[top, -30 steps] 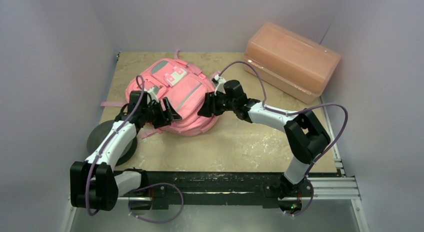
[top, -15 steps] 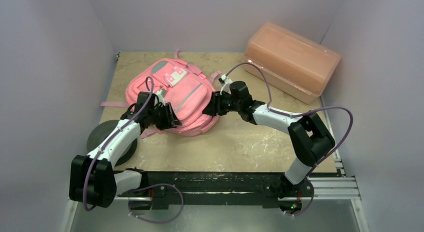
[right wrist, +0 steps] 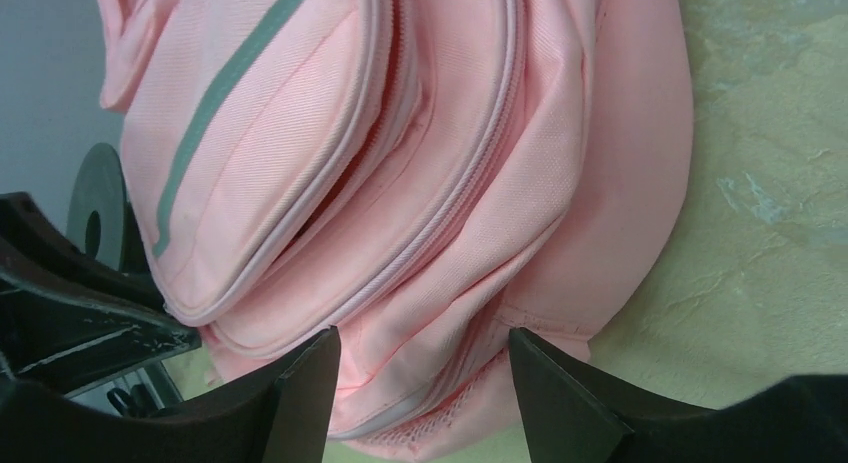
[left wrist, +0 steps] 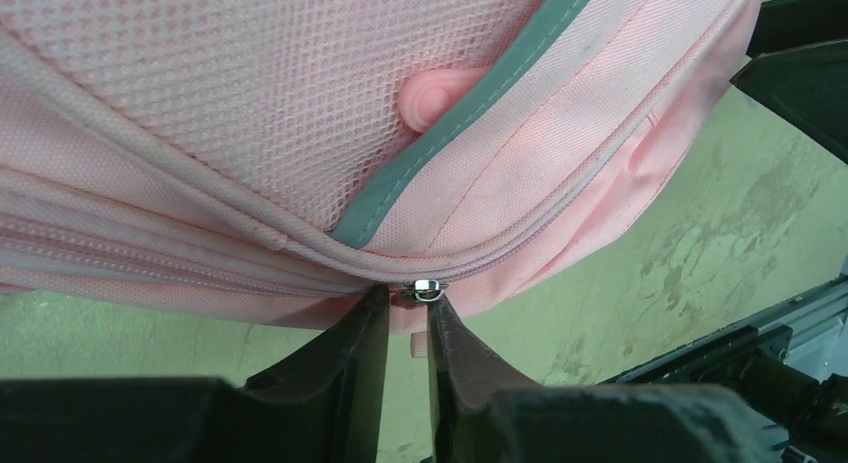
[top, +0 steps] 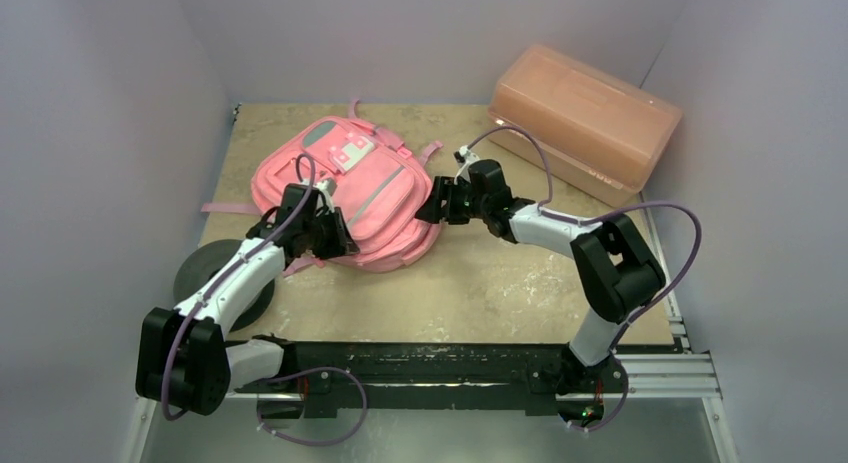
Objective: Pack the student bag
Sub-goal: Zip the student bag at the center of the board.
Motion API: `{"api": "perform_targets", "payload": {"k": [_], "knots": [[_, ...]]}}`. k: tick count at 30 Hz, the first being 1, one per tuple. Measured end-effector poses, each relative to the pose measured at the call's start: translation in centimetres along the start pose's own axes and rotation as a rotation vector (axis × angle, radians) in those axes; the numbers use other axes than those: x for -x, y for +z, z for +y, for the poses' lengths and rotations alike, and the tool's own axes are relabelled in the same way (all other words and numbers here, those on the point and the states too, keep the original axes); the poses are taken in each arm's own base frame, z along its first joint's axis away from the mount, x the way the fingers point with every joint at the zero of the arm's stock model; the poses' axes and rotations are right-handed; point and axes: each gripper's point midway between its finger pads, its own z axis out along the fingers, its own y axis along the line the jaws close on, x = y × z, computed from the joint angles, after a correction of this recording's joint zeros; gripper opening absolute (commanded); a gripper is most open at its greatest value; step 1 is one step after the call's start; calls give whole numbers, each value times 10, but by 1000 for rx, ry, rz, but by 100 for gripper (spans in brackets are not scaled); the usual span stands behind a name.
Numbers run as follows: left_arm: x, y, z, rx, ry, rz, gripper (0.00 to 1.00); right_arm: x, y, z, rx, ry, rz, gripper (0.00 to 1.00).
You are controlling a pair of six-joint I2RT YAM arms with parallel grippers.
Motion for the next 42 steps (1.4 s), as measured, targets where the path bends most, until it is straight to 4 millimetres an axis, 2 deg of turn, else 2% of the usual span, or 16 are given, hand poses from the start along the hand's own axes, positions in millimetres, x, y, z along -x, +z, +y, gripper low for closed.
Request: {"api": "perform_targets", "payload": {"k": [2, 5, 10, 16, 19, 21, 24, 26, 31, 33, 35, 38, 42], "knots": [[1, 0, 2, 20, 5, -4, 7, -7, 7, -9, -25, 20, 17, 61], [1, -2, 1, 47, 20, -6, 0, -9, 12, -13, -32, 41, 23, 47], [3, -11, -9, 146, 123, -21, 0, -13, 20, -13, -23, 58, 22, 26], [2, -22, -36, 397, 363, 20, 0, -20, 26, 1, 12, 75, 20, 18], [-2, -11, -51, 529, 461, 86, 0, -26, 27, 5, 26, 89, 21, 14], [-8, 5, -66, 545, 502, 118, 0, -32, 28, 11, 48, 104, 21, 14], [-22, 15, -77, 506, 502, 157, 0, -40, 29, 20, 77, 114, 27, 14], [-21, 15, -80, 470, 471, 165, 0, -44, 29, 24, 88, 114, 28, 18], [-4, 12, -87, 330, 334, 143, 41, -44, 21, 25, 87, 86, 16, 35], [2, 2, -86, 265, 282, 111, 52, -41, 15, 28, 85, 57, 8, 43], [6, -16, -79, 199, 222, 68, 58, -36, 9, 32, 75, 18, -13, 49], [11, -44, -62, 133, 131, 1, 60, -31, -2, 47, 45, -63, -59, 53], [23, -65, -31, 84, -38, -72, 61, -40, -14, 89, 50, -163, -105, 54]]}}
